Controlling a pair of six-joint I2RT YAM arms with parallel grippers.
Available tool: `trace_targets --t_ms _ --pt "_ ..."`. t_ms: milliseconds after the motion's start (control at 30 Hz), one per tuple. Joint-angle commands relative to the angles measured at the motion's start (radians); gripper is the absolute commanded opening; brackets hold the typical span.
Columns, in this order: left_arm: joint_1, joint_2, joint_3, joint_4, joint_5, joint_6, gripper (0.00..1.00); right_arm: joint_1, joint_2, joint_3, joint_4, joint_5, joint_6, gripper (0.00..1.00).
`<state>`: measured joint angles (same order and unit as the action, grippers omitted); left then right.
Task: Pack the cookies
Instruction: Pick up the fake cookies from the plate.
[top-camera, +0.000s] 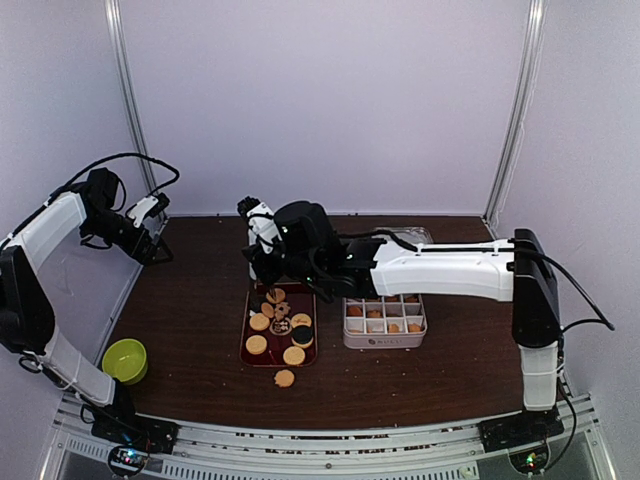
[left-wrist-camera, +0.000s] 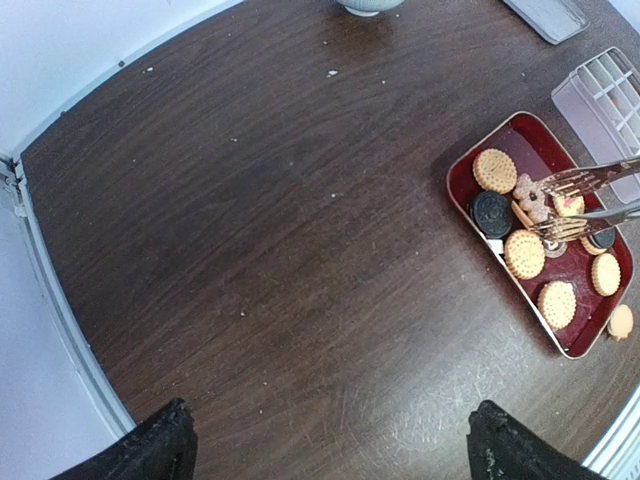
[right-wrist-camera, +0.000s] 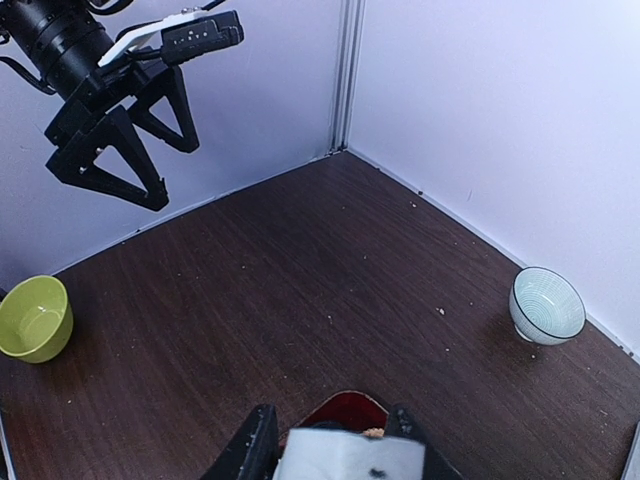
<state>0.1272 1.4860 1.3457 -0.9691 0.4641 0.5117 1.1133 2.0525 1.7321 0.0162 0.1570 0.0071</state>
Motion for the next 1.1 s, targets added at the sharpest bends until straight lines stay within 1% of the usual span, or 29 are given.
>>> trace_targets --t_ms 0,300,467,533,700,867,967,1067 --pt "0.001 -0.010 0.006 0.000 0.008 0.011 0.97 0.007 0.025 -0.005 0.017 -0.003 0.020 0.35" --pt "0.001 -0.022 -0.003 0.000 -0.001 0.019 0.97 0.007 0.062 0.011 0.006 -0.002 0.028 0.35" --pt "0.000 -0.026 -0.006 -0.002 -0.002 0.022 0.97 0.007 0.065 0.009 -0.003 0.011 0.031 0.33" --pt "0.000 -0.024 -0.006 -0.002 -0.001 0.022 0.97 0.007 0.054 0.005 0.000 0.024 0.030 0.29" --pt "0.001 -0.018 0.000 -0.002 0.009 0.017 0.97 0.008 0.029 0.003 0.005 0.050 0.029 0.15" --pt "0.000 -0.018 0.001 -0.002 0.005 0.015 0.97 0.005 0.010 0.004 0.009 0.071 0.016 0.05" --pt "0.001 -0.020 -0.003 -0.001 0.008 0.015 0.97 0.001 -0.008 -0.002 0.011 0.076 0.020 0.00" --pt "0.000 -0.020 -0.005 -0.002 0.007 0.016 0.97 -0.016 -0.058 -0.038 0.020 0.056 0.031 0.00"
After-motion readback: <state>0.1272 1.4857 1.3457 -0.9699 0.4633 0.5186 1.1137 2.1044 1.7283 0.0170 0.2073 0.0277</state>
